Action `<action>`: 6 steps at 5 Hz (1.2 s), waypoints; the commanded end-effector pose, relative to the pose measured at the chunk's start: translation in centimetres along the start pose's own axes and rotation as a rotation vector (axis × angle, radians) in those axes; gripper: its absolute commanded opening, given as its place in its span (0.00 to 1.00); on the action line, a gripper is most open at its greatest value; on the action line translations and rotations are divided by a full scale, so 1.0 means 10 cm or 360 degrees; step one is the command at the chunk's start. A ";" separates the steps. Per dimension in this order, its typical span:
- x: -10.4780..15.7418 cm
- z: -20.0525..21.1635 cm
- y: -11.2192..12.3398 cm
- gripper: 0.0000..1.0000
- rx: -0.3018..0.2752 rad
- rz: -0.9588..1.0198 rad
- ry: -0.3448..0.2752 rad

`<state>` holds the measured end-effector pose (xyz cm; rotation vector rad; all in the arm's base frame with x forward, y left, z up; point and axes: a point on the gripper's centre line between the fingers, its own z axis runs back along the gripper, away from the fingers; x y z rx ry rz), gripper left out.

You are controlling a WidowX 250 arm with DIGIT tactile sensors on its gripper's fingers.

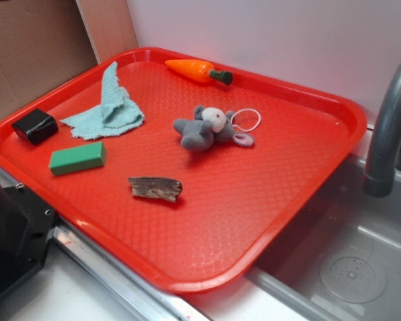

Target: Grab the gray animal.

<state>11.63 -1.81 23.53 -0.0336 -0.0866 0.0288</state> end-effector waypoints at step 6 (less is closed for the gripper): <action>1.25 -1.21 -0.30 1.00 -0.0139 -0.0492 -0.0107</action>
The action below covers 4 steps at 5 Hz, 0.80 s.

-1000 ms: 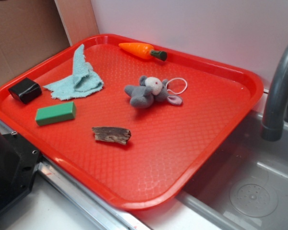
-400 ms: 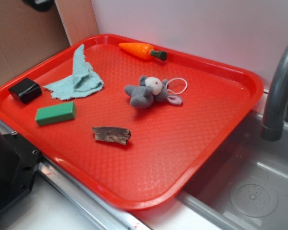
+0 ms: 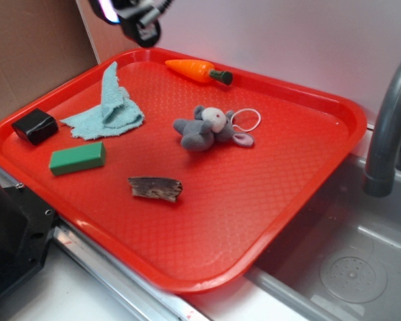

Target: Grab the gray animal.

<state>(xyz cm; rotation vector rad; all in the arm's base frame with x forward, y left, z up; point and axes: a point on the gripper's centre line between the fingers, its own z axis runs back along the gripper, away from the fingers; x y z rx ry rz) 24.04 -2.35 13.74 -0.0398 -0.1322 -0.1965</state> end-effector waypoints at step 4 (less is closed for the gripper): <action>0.18 -1.09 -0.48 1.00 -0.0187 -0.0347 0.0159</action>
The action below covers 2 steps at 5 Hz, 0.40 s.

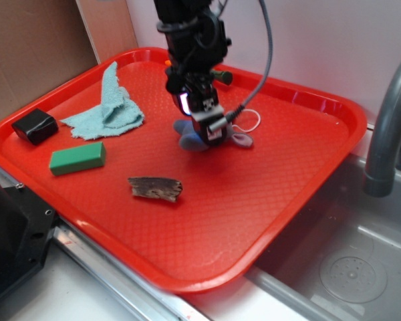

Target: Grab the gray animal.

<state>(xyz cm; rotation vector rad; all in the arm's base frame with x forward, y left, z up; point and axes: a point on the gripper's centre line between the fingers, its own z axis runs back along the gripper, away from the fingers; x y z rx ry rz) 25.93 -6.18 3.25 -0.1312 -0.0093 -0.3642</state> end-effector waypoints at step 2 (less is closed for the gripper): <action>0.00 0.06 -0.17 0.00 0.0045 -0.0029 0.0013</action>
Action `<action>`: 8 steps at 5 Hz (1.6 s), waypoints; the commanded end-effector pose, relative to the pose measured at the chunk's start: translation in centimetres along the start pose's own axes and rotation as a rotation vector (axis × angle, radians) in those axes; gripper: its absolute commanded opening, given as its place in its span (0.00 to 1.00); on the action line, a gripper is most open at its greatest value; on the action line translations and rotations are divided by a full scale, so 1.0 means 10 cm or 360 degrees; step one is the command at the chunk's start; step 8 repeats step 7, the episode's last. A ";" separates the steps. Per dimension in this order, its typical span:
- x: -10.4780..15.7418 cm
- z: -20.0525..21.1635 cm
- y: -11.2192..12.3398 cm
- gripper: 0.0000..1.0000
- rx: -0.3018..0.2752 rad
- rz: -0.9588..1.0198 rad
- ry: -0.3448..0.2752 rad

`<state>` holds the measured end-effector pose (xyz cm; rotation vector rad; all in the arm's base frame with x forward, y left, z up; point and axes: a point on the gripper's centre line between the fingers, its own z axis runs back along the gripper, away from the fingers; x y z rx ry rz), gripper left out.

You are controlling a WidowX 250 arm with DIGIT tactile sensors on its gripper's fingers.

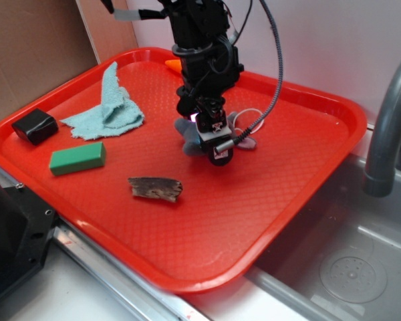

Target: Grab the gray animal.

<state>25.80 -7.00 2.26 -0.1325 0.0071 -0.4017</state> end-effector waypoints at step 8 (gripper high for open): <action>-0.80 1.61 -0.20 0.13 0.0277 0.0646 -0.0118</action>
